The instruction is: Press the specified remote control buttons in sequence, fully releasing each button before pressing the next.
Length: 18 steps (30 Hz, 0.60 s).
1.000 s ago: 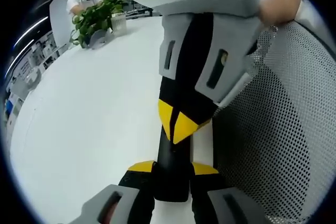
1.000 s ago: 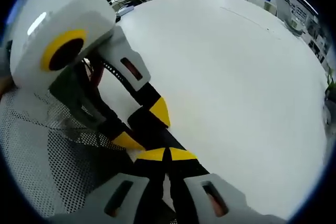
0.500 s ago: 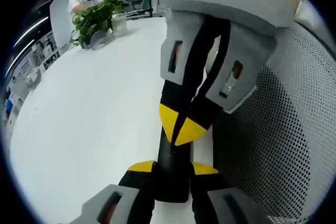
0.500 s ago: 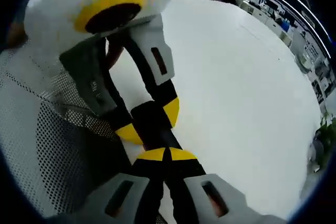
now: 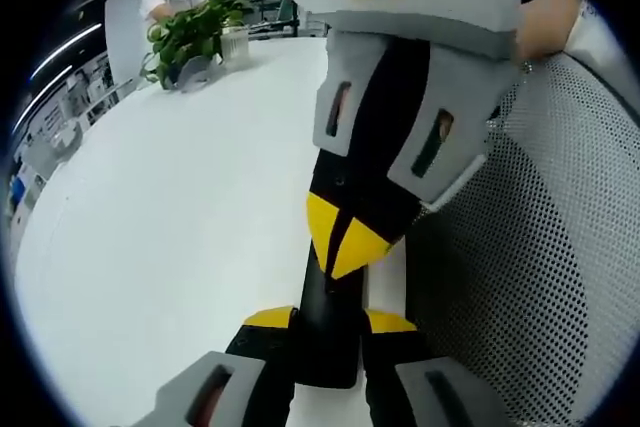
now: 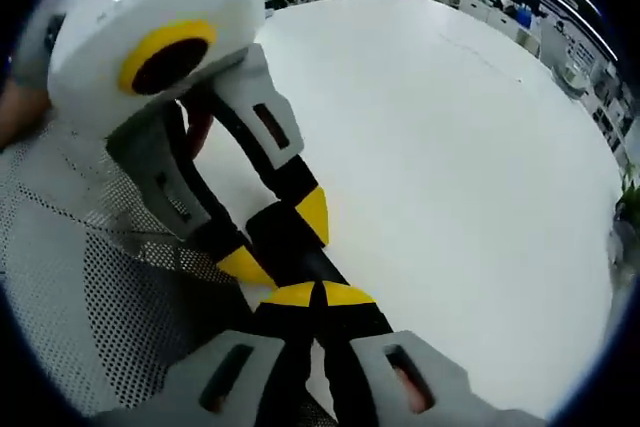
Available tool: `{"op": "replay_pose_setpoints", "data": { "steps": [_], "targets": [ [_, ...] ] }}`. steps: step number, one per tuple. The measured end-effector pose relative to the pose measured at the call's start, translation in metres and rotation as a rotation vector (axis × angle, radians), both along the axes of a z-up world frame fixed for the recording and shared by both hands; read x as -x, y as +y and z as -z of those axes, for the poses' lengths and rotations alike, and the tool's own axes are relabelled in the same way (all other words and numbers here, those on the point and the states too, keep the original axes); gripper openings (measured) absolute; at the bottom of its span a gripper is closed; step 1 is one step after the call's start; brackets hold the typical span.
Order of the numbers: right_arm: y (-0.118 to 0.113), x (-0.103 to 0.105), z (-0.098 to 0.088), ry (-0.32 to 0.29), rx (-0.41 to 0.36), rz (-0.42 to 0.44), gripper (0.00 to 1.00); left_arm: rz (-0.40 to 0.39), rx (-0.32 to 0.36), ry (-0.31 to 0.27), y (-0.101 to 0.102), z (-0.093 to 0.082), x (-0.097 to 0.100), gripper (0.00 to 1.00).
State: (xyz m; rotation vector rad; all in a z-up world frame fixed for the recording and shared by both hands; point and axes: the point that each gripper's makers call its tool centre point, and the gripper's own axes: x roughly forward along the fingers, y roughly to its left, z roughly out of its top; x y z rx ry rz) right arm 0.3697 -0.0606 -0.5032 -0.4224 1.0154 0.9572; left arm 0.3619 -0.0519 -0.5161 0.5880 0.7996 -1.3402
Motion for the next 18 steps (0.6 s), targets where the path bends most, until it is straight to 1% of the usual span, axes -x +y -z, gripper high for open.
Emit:
{"op": "replay_pose_setpoints", "data": {
  "steps": [2,6,11,18],
  "targets": [
    [0.0032,-0.0009,-0.0015,0.000,-0.016,0.004,0.00,0.000,0.000,0.000,0.0000,-0.0003,0.0001,0.25],
    [0.0072,0.0038,0.0021,0.004,-0.011,-0.035,0.00,-0.002,0.002,0.002,-0.0001,0.0001,-0.0004,0.25],
    [0.0121,0.0036,0.0034,0.011,-0.017,-0.035,0.00,-0.004,0.002,0.004,-0.0001,0.0008,-0.0011,0.25],
    [0.0120,0.0034,0.0070,0.027,-0.012,-0.023,0.00,-0.008,0.007,0.009,0.0000,0.0026,-0.0026,0.25]
  ]
}}
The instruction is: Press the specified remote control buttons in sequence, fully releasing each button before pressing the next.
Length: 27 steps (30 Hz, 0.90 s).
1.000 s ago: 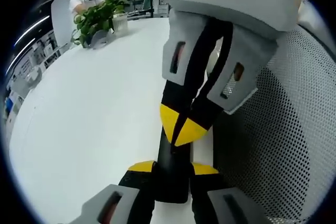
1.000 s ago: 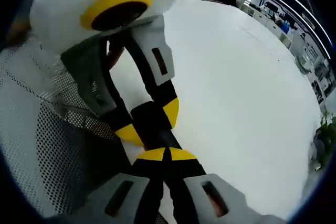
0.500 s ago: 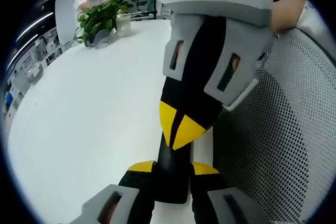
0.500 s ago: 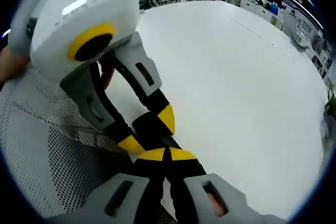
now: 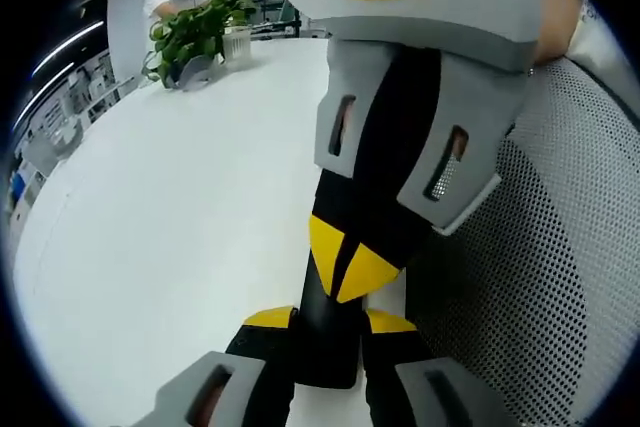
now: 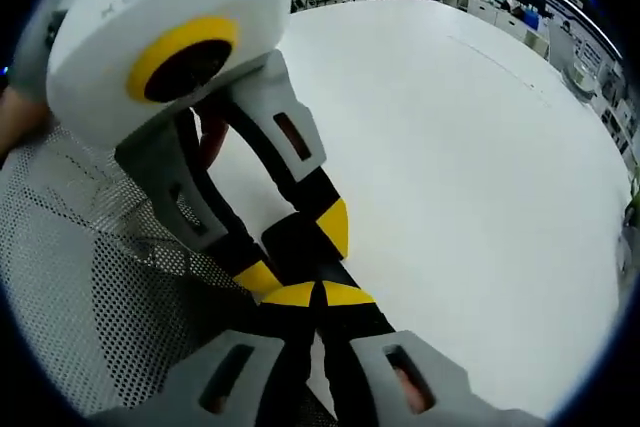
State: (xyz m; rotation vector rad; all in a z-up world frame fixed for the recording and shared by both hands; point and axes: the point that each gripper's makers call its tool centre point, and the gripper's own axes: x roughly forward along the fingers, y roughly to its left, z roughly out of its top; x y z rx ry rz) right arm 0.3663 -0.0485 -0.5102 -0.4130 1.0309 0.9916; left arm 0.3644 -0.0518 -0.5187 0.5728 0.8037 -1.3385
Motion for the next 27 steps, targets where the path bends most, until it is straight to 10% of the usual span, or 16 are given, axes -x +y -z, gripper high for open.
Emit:
{"op": "replay_pose_setpoints", "data": {
  "steps": [27],
  "targets": [
    [0.0011,0.0030,-0.0019,0.004,0.001,0.012,0.00,0.004,-0.004,-0.007,-0.0010,0.0006,0.0001,0.25]
  ]
}}
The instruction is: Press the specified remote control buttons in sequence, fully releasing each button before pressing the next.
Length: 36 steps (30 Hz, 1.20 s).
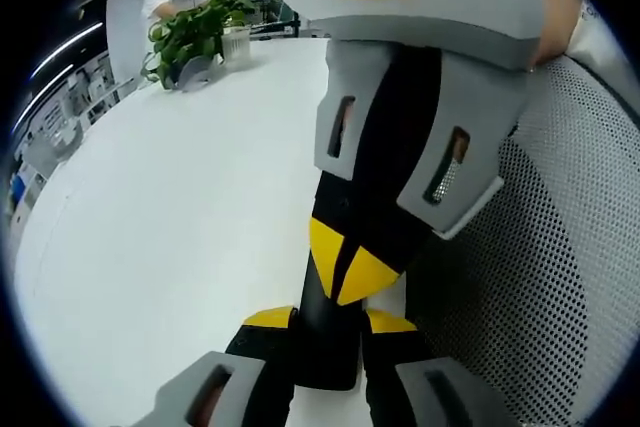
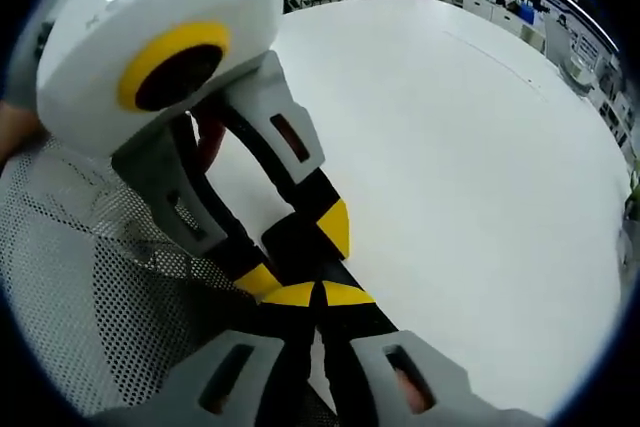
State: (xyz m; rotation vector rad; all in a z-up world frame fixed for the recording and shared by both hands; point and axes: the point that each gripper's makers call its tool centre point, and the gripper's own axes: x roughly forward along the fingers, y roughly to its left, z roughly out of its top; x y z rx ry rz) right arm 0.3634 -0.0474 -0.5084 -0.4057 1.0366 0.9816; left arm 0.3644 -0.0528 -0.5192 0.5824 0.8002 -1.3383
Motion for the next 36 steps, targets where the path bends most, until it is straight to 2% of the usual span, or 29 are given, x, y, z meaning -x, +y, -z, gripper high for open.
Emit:
{"op": "replay_pose_setpoints", "data": {
  "steps": [7,36],
  "targets": [
    [0.003,0.001,-0.003,-0.003,-0.012,-0.005,0.00,0.000,0.001,0.001,0.000,-0.001,0.000,0.25],
    [-0.003,-0.012,-0.012,-0.013,-0.050,0.065,0.00,0.001,-0.001,0.000,0.000,-0.001,0.001,0.25]
  ]
}}
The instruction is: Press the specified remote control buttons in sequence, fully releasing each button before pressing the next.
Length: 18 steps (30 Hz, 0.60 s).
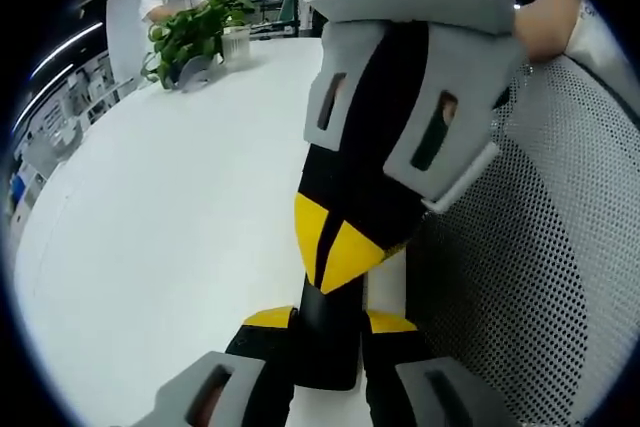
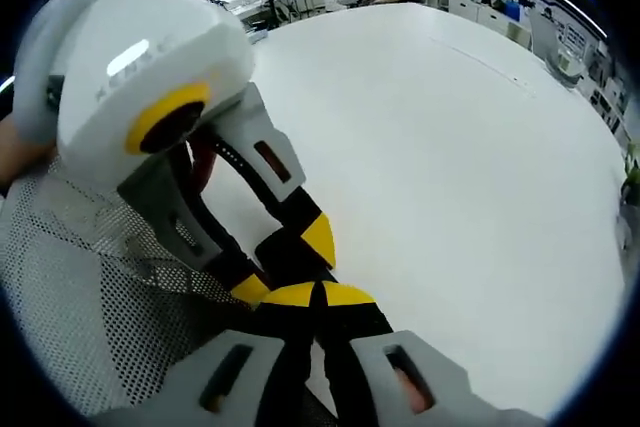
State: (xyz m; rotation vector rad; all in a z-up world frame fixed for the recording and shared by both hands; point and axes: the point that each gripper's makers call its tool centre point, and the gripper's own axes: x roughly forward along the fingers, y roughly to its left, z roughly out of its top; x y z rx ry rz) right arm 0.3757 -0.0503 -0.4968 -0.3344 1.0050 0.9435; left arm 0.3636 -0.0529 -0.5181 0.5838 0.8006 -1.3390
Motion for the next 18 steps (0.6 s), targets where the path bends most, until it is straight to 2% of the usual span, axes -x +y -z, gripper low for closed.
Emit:
{"op": "replay_pose_setpoints", "data": {
  "steps": [9,16,18],
  "targets": [
    [-0.006,-0.012,-0.013,-0.040,-0.018,0.030,0.00,0.017,-0.016,-0.022,0.000,-0.001,0.002,0.25],
    [-0.015,-0.032,-0.040,-0.106,-0.078,0.109,0.00,0.033,-0.035,-0.051,0.000,0.000,0.004,0.26],
    [-0.019,-0.037,-0.051,-0.119,-0.102,0.161,0.00,0.034,-0.034,-0.055,0.000,-0.001,0.004,0.26]
  ]
}}
